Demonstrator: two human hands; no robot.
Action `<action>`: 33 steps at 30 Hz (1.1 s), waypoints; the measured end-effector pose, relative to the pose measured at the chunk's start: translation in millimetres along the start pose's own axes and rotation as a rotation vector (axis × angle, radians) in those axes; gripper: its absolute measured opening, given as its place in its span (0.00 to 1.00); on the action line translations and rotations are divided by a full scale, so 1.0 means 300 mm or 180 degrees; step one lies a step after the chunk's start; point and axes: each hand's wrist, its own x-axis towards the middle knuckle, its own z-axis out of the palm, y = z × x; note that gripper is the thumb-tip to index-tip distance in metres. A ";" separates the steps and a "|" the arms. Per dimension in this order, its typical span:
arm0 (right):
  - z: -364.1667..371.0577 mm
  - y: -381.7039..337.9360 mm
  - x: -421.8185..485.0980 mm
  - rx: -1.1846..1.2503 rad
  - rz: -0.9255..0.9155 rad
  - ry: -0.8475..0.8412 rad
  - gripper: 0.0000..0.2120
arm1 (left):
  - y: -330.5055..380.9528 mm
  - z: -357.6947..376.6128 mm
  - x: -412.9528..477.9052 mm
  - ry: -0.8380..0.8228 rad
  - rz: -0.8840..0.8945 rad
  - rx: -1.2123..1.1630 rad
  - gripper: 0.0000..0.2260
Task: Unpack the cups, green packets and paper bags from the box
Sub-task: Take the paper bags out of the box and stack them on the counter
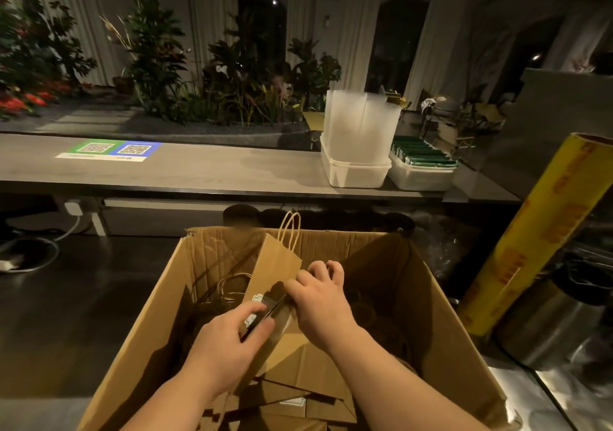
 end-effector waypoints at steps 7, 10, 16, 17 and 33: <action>0.029 0.003 0.015 0.0057 -0.0005 0.0636 0.22 | -0.056 0.013 0.036 0.0066 -0.0180 0.0260 0.21; 0.043 0.035 0.004 0.0326 0.0369 0.1338 0.26 | -0.069 0.006 0.046 0.0390 -0.0305 0.0123 0.19; 0.075 0.096 -0.006 0.0941 0.1107 -0.0792 0.19 | -0.069 -0.019 0.054 0.1156 -0.0229 -0.0435 0.13; 0.103 0.102 -0.024 0.0875 0.1117 -0.1190 0.21 | -0.071 -0.019 0.049 0.1235 -0.0210 -0.0496 0.13; 0.116 0.014 -0.067 -0.0268 0.0446 -0.2826 0.50 | -0.025 -0.033 -0.018 0.1627 -0.0149 -0.0935 0.39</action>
